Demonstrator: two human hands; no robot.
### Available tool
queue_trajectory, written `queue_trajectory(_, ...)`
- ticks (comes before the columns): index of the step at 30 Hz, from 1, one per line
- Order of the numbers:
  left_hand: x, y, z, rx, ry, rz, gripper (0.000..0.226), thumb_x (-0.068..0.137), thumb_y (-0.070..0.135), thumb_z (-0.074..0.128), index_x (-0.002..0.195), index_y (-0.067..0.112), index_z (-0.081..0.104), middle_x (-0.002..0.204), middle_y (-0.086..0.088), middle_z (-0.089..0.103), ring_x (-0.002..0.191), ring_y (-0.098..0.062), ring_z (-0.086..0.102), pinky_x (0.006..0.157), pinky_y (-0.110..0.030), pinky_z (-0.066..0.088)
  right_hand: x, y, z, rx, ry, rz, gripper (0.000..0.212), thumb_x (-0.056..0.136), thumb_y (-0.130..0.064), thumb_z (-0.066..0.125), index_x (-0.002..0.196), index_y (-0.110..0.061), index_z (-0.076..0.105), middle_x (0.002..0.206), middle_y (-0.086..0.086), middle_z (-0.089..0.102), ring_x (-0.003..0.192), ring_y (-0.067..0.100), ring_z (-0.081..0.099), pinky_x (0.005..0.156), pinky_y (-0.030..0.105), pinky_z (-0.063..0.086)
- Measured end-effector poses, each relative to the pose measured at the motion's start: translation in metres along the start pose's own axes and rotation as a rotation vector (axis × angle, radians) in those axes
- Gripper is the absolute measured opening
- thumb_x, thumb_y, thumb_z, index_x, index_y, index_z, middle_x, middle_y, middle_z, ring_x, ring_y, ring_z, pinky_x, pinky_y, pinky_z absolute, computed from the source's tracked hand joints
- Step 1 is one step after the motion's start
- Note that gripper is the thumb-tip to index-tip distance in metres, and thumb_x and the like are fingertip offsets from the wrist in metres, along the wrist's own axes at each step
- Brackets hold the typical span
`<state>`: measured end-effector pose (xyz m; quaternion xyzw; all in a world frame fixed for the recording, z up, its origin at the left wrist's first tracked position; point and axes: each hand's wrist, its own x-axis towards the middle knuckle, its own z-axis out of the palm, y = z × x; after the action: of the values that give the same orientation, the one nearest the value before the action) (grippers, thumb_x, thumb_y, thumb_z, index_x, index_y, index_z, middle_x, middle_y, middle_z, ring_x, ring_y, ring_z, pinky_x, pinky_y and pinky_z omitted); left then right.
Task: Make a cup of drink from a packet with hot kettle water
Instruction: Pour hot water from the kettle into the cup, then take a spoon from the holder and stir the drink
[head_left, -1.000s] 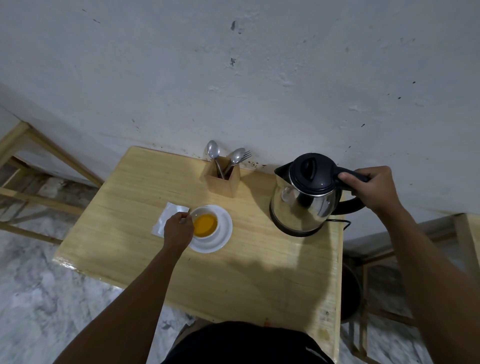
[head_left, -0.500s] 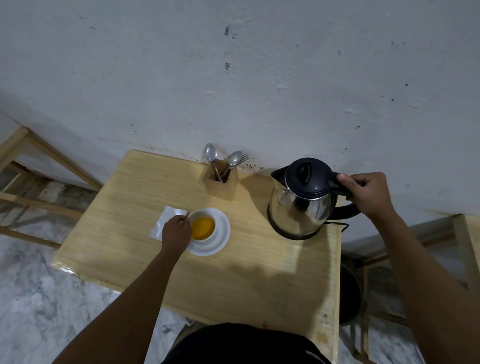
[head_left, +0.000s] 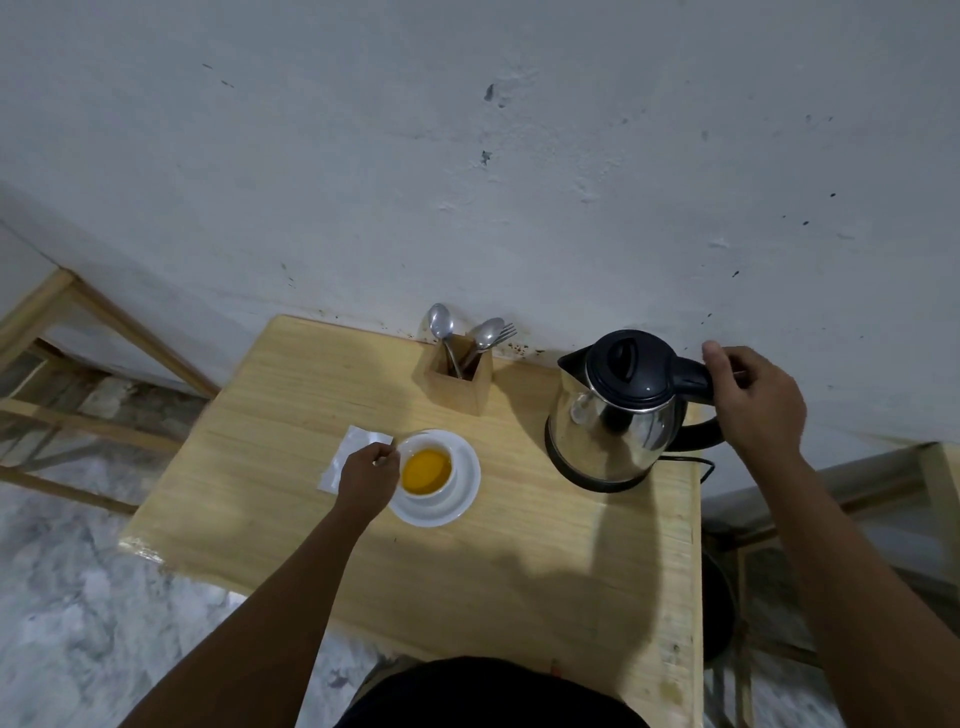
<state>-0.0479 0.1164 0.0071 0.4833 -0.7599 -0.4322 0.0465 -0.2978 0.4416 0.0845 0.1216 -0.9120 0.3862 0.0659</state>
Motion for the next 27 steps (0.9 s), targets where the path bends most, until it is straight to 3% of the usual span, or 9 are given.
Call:
queue_trajectory(3,0.007,-0.001,-0.006,-0.019,-0.066,-0.026,0.018,0.092,0.019,0.054,0.09,0.01,0.069,0.08,-0.008,0.066,0.079,-0.023,0.06,0.073,-0.033,0.047,-0.009,-0.018,0.003,0.096,0.095,0.019,0.038,0.097,-0.05,0.047,0.104,-0.017,0.067,0.101,0.0,0.066,0.092,0.015,0.06,0.08,0.034,0.047)
queue_trajectory(6,0.012,-0.003,-0.014,-0.032,-0.143,-0.045,0.018,0.091,0.02,0.055,0.091,0.01,0.071,0.08,-0.009,0.066,0.077,-0.023,0.059,0.073,-0.034,0.048,-0.017,-0.042,0.014,-0.029,0.199,-0.076,0.029,0.094,-0.043,0.055,0.104,-0.018,0.067,0.108,0.004,0.064,0.102,0.02,0.057,0.097,0.041,0.042)
queue_trajectory(8,0.015,-0.004,-0.018,-0.032,-0.191,-0.032,0.018,0.091,0.019,0.056,0.094,0.008,0.071,0.079,-0.009,0.065,0.076,-0.022,0.059,0.07,-0.032,0.045,-0.024,-0.065,0.021,-0.094,0.287,-0.187,0.024,0.092,-0.035,0.06,0.105,-0.017,0.068,0.109,0.006,0.063,0.104,0.023,0.056,0.097,0.041,0.037)
queue_trajectory(10,0.017,-0.003,-0.022,-0.023,-0.233,-0.002,0.018,0.091,0.017,0.057,0.098,0.006,0.07,0.076,-0.006,0.064,0.072,-0.019,0.06,0.065,-0.026,0.044,-0.033,-0.096,0.034,-0.055,0.287,-0.31,0.018,0.09,-0.028,0.062,0.101,-0.016,0.069,0.104,0.005,0.066,0.095,0.024,0.059,0.089,0.041,0.042)
queue_trajectory(13,0.019,0.001,-0.029,-0.019,-0.294,0.015,0.016,0.092,0.014,0.056,0.097,0.006,0.069,0.071,-0.002,0.064,0.064,-0.013,0.059,0.056,-0.02,0.043,-0.047,-0.144,0.067,0.039,0.019,-0.364,0.013,0.091,-0.029,0.06,0.097,-0.022,0.069,0.095,-0.005,0.065,0.076,0.013,0.061,0.069,0.03,0.046)
queue_trajectory(18,0.03,0.002,-0.038,0.019,-0.402,0.025,0.015,0.09,0.02,0.057,0.092,0.012,0.07,0.07,-0.002,0.066,0.063,-0.016,0.062,0.057,-0.023,0.046,-0.042,-0.189,0.149,-0.012,-0.648,-0.027,0.026,0.093,-0.038,0.057,0.116,-0.028,0.063,0.097,-0.009,0.064,0.089,0.012,0.061,0.07,0.028,0.048)
queue_trajectory(20,0.036,0.002,-0.041,0.045,-0.444,0.028,0.016,0.09,0.023,0.058,0.088,0.013,0.071,0.07,-0.003,0.067,0.06,-0.014,0.061,0.055,-0.022,0.047,-0.032,-0.198,0.178,-0.023,-0.684,0.044,0.025,0.094,-0.036,0.055,0.115,-0.025,0.064,0.102,-0.005,0.067,0.092,0.015,0.061,0.077,0.033,0.052)
queue_trajectory(23,0.046,0.001,-0.046,0.063,-0.522,0.046,0.023,0.091,0.022,0.059,0.098,0.006,0.073,0.081,-0.008,0.068,0.059,-0.012,0.059,0.054,-0.016,0.045,-0.018,-0.202,0.214,-0.168,-0.682,0.042,0.018,0.096,-0.031,0.047,0.092,-0.022,0.063,0.087,0.0,0.068,0.081,0.02,0.063,0.059,0.028,0.043)
queue_trajectory(27,0.057,-0.002,-0.051,0.063,-0.601,0.108,0.021,0.09,0.02,0.061,0.101,0.006,0.073,0.072,0.006,0.064,0.057,-0.007,0.056,0.049,-0.009,0.043,-0.008,-0.202,0.25,-0.333,-0.577,0.112,0.02,0.093,-0.029,0.047,0.091,-0.015,0.062,0.079,0.005,0.066,0.073,0.026,0.064,0.062,0.032,0.051)
